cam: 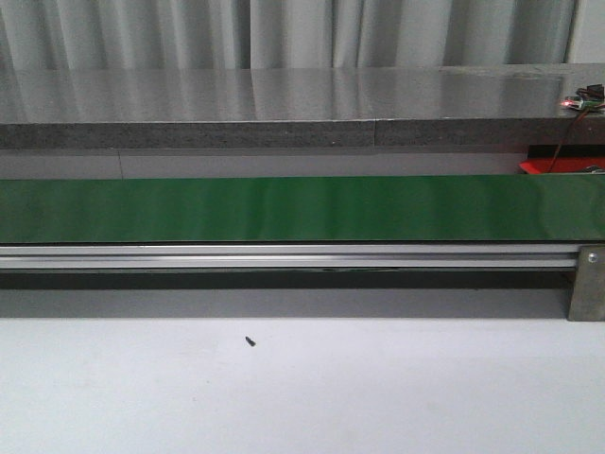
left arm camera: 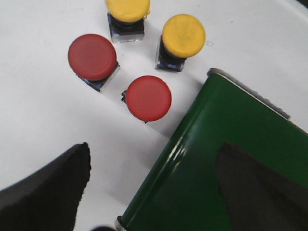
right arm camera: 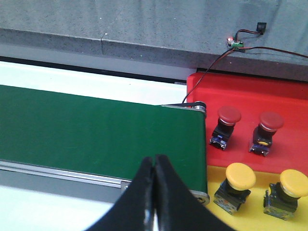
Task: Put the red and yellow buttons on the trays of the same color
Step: 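Move the left gripper over the red buttons and grasp one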
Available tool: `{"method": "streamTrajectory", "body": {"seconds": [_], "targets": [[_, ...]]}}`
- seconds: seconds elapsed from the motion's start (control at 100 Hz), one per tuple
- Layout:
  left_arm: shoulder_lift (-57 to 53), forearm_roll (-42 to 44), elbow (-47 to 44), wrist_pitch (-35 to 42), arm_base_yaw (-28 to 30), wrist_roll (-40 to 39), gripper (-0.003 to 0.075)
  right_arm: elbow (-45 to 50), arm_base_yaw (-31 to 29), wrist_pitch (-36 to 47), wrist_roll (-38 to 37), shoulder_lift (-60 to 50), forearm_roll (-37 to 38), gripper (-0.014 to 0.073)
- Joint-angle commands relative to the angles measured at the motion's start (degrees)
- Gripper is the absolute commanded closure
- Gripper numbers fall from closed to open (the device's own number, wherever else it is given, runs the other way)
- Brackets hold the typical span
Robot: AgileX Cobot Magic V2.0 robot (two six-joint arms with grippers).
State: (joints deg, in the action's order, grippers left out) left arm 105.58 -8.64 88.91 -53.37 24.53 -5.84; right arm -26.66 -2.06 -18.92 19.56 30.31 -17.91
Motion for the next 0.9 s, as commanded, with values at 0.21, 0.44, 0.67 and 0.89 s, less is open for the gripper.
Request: {"method": "streamTrajectory", "body": {"seconds": [0.21,0.44,0.67,0.89], "targets": [[7.5,-0.1,11.5,-3.2,0.1,-7.8,0.0202,-1.4,0.1,4.7,0.5,-0.1,-0.5,0.066],[10.5,0.9,13.1,-2.3,0.1,-11.7,0.0206,-1.4,0.1,4.7,0.5,-0.1,-0.5,0.066],[13.1,0.5,13.1,-1.3,0.1,-11.8,0.0206,-1.4,0.1,4.7,0.5,-0.1,-0.5,0.066],[14.5,0.4,13.1,0.3,0.1,-12.8,0.0229,-1.4,0.1,4.7,0.5,-0.1,-0.5,0.066]]}}
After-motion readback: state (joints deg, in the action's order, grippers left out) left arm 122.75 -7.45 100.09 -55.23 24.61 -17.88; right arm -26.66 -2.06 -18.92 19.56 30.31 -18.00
